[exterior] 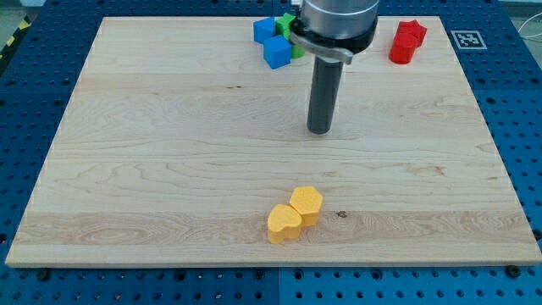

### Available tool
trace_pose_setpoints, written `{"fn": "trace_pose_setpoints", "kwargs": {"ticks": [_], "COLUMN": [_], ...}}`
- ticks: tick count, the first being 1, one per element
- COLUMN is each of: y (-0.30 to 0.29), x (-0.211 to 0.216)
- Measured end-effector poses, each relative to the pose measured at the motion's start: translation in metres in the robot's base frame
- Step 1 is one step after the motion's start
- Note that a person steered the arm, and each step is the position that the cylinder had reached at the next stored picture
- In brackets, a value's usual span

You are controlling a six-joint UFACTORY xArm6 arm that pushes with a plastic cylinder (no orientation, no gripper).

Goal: Move your arm to bottom center

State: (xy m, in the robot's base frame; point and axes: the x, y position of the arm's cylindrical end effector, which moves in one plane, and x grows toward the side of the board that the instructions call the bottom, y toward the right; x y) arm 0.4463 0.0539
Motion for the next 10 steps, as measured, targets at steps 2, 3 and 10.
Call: {"fn": "trace_pose_setpoints", "kwargs": {"ticks": [2, 3, 10], "y": [-0.055, -0.08, -0.094], "x": [0.036, 0.05, 0.163]}}
